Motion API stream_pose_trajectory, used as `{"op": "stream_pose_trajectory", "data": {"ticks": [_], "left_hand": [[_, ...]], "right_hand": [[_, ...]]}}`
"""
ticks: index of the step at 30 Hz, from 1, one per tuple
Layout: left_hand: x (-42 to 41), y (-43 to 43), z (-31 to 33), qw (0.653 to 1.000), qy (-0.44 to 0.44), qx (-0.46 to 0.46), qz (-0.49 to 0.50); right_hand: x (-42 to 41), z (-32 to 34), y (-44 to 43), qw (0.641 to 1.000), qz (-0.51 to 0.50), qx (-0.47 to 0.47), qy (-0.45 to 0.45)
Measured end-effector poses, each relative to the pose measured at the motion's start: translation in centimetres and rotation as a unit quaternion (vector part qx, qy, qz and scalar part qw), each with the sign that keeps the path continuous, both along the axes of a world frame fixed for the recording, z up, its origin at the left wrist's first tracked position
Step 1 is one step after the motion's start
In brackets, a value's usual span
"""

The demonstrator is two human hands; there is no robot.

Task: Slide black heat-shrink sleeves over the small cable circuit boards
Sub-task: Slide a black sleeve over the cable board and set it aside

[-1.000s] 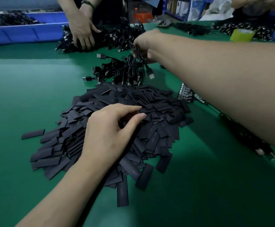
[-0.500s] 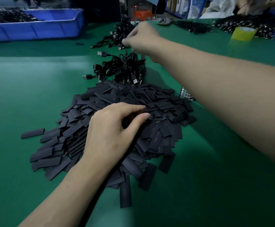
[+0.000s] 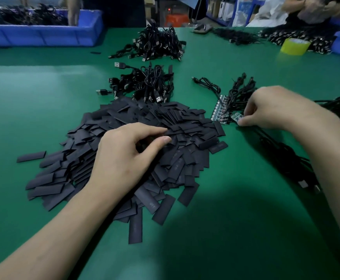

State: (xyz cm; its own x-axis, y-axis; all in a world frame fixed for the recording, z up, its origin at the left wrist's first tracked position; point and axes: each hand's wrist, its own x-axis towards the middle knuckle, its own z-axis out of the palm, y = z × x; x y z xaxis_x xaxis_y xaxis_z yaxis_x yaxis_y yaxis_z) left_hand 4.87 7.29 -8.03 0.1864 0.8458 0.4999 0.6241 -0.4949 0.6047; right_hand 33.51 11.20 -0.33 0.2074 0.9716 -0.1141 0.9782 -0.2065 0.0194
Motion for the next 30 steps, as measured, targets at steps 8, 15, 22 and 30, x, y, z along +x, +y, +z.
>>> {"op": "stream_pose_trajectory", "data": {"ticks": [8, 15, 22, 30], "left_hand": [[0.0, 0.1, -0.1, 1.000, 0.005, 0.004, 0.000], [-0.1, 0.0, 0.0, 1.000, 0.005, 0.009, -0.005], [-0.1, 0.0, 0.3, 0.999, -0.023, 0.008, -0.037], [0.0, -0.2, 0.5, 0.987, -0.099, -0.045, -0.116]], "right_hand": [[0.4, -2.3, -0.3, 0.995, -0.026, 0.068, 0.071], [-0.2, -2.8, 0.0, 0.994, -0.006, 0.071, 0.078], [-2.1, 1.5, -1.5, 0.937, 0.090, 0.099, 0.323], [-8.5, -1.4, -3.3, 0.782, 0.179, -0.049, 0.595]]}}
